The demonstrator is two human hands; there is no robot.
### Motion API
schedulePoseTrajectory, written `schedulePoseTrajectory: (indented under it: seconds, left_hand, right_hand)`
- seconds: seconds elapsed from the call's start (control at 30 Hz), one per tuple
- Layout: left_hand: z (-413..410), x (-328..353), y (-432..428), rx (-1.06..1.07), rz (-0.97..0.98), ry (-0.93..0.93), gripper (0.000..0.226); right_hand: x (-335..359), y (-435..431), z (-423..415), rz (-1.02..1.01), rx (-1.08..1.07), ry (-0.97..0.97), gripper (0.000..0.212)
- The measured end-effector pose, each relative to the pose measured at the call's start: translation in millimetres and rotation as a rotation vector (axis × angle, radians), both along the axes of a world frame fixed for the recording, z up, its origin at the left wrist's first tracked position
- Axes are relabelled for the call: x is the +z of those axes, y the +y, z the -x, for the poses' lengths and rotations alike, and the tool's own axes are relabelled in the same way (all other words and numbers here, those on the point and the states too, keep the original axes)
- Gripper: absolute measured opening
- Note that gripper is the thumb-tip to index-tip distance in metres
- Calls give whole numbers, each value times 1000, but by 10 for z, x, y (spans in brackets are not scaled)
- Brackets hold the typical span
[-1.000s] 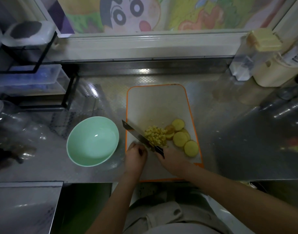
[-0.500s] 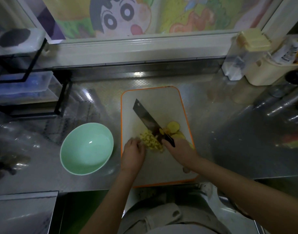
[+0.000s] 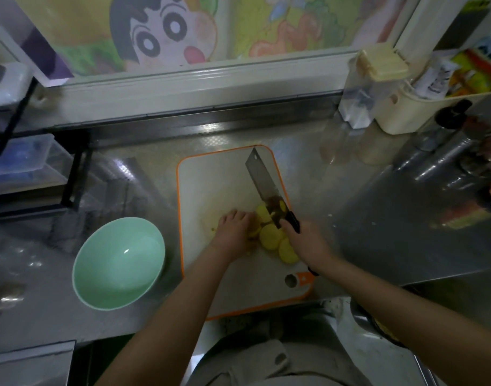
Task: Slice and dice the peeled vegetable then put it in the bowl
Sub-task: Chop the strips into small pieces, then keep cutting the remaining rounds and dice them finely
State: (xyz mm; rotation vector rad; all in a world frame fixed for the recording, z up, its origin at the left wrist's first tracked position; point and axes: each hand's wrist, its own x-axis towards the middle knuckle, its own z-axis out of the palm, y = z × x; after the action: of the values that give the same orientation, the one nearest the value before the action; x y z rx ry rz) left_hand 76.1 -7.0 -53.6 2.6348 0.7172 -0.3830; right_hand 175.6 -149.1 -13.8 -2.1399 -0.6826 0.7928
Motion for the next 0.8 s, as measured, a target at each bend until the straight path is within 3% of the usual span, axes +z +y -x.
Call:
schedulePoseTrajectory:
  seconds: [0.33, 0.57, 0.7, 0.8]
  left_hand:
    - [-209, -16, 63, -150, -231, 63, 47]
    - [-207, -5, 43, -210, -293, 120, 59]
    - [-256, -5, 70, -229, -337, 114, 44]
    - [-259, 32, 100, -275, -350, 117, 46]
  right_hand:
    - [-53, -61, -15, 24, -23, 17, 41]
    - [-49, -100, -22, 2, -31, 35, 42]
    - [-36, -112, -31, 6, -21, 34, 43]
    - [-33, -125, -43, 7, -13, 37, 43]
